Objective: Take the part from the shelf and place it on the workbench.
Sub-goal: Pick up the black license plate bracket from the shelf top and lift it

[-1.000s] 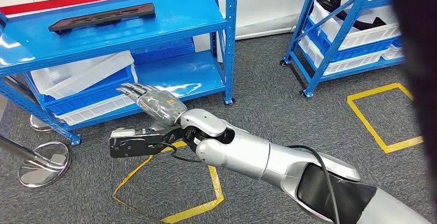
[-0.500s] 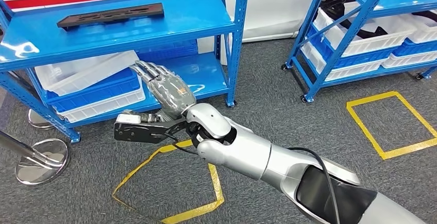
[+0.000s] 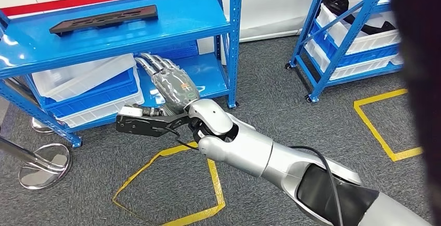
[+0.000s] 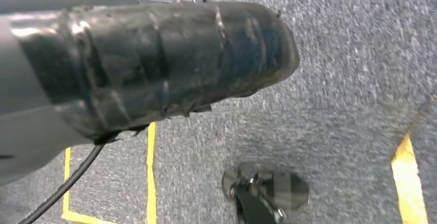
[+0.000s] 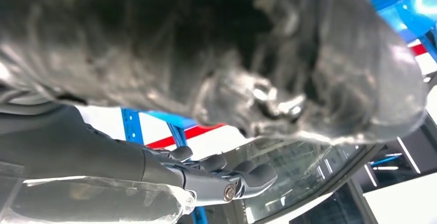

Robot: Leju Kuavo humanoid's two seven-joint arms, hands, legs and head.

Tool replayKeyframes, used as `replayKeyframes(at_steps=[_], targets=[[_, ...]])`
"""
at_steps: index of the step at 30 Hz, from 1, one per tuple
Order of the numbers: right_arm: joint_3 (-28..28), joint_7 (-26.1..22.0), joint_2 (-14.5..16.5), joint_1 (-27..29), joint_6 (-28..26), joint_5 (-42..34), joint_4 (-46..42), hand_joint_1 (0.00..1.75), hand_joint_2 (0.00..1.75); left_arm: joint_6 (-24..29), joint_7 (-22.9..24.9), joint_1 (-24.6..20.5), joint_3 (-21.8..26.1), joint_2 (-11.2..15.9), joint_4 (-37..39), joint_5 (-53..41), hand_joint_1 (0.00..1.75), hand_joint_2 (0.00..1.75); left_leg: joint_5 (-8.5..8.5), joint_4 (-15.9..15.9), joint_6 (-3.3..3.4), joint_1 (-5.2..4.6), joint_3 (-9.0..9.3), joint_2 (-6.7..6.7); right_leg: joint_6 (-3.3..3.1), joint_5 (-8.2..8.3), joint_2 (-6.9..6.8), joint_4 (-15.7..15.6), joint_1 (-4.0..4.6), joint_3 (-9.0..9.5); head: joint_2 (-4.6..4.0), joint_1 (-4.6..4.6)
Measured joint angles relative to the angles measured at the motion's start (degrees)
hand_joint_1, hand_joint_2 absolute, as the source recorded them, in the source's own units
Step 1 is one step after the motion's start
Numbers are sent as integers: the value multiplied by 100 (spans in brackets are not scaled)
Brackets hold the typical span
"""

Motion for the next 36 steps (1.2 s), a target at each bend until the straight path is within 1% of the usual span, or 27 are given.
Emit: replayKeyframes(at_steps=[1,2,3,4,5,6,7,9,11,12,13,15,16,17,18,20,21,23,25,27,28,30,31,32,33,35,36], targets=[[-1,-3,0,4,7,0,4,0,0,4,2,10,0,0,0,0,0,0,1,175,6,0,-113,0,-10,-7,2,2,11,8,0,1],[-1,-8,0,7,14,0,7,0,0,9,3,19,0,-1,0,0,0,0,117,127,23,-2,-122,0,-17,-15,6,3,22,18,0,1],[-3,-14,1,9,21,0,8,0,0,11,4,23,0,-1,0,0,0,0,319,-133,51,-7,-24,0,-19,-21,11,3,31,34,0,1],[-5,-20,3,7,28,0,8,0,0,13,5,21,0,-1,0,0,0,0,540,-533,90,-17,145,1,-15,-31,14,2,38,53,0,1],[-10,-24,6,4,32,0,7,0,0,15,6,14,0,2,1,0,0,0,684,-909,129,-37,324,3,-5,-39,16,-1,49,65,0,3],[-14,-27,10,0,37,0,7,0,0,17,7,4,0,4,1,0,0,0,761,-1185,160,-60,455,3,13,-43,16,-7,51,69,0,3],[-18,-28,15,-1,44,0,7,0,0,21,8,-3,0,6,2,0,0,0,774,-1340,181,-82,529,0,38,-43,15,-15,50,70,0,4],[-22,-30,21,-1,60,-1,7,0,0,28,16,-8,0,7,2,0,0,0,764,-1410,202,-105,562,-9,98,-34,13,-44,40,76,0,4],[-33,-38,26,2,70,-3,3,0,0,38,35,7,0,7,2,0,0,0,794,-1492,243,-71,623,-1,159,-97,10,3,38,67,0,10],[-42,-46,27,-1,73,-4,2,0,0,42,45,11,0,7,2,0,0,0,808,-1535,265,-53,656,4,184,-204,8,171,40,-6,0,16],[-50,-54,28,0,76,-5,0,0,0,43,55,10,0,7,2,0,0,0,811,-1559,287,-39,681,8,204,-361,5,470,36,-148,0,21],[-57,-64,27,14,84,-8,3,0,0,45,72,2,0,9,2,-1,0,0,790,-1559,316,-43,690,7,231,-659,1,1212,28,-527,0,24],[-57,-65,26,30,88,-9,8,0,0,45,80,2,0,10,2,-2,0,0,775,-1551,324,-44,693,4,243,-704,1,1453,23,-667,0,24],[-57,-65,25,43,93,-10,13,0,0,46,89,5,0,11,2,-3,0,0,759,-1541,323,-45,701,1,250,-640,0,1488,21,-710,0,23],[-57,-65,24,50,98,-11,17,0,0,46,95,8,0,11,2,-5,0,0,738,-1525,316,-44,712,-3,250,-484,0,1321,18,-650,0,25],[-58,-68,25,47,104,-11,19,0,0,50,101,11,0,11,2,-8,0,0,674,-1475,284,-50,739,-13,226,-93,2,611,19,-315,0,25],[-60,-72,28,42,109,-11,18,0,0,54,102,8,0,11,2,-8,0,0,640,-1440,259,-61,739,-18,201,8,5,289,23,-155,0,21],[-63,-79,33,41,120,-11,18,0,0,62,104,2,0,12,2,-8,0,0,604,-1411,204,-74,727,-25,147,8,17,17,46,-15,0,14],[-67,-81,38,43,126,-11,14,0,0,63,106,2,0,13,2,-7,0,0,583,-1421,154,-64,732,-21,90,-3,27,-35,44,20,0,23],[-73,-85,45,35,127,-11,6,0,0,64,104,-1,-1,14,2,-8,0,0,457,-1221,97,-55,654,-7,29,-13,21,-86,19,86,0,14],[-75,-87,49,32,127,-11,2,0,0,64,103,-7,-1,16,2,-8,0,0,333,-959,70,-48,526,-1,0,-26,14,-102,9,120,0,4],[-77,-90,49,39,132,-11,2,0,0,66,102,-12,-1,22,2,-9,0,0,70,-207,27,-39,110,4,-37,-67,4,-106,13,163,0,-8],[-77,-91,49,51,134,-11,2,0,0,66,102,-2,-1,24,2,-9,0,0,26,76,13,-35,-76,4,-44,-89,6,-105,15,185,0,-7],[-77,-91,48,62,137,-11,2,0,0,66,102,11,-1,25,2,-9,0,0,91,175,6,-32,-181,5,-43,-115,13,-104,16,214,0,-7],[-77,-91,48,68,138,-12,2,0,0,66,102,22,-2,25,2,-9,0,0,274,39,7,-30,-167,5,-38,-144,21,-103,16,253,0,-8],[-77,-95,49,67,147,-29,3,0,0,67,101,24,-2,27,2,-8,0,0,760,-682,29,-29,111,7,-11,-216,30,-107,15,353,0,-5],[-77,-98,49,57,168,-56,4,0,0,69,99,18,-2,28,2,-8,0,0,909,-1019,47,-42,261,7,10,-247,33,-106,23,386,0,-12]])
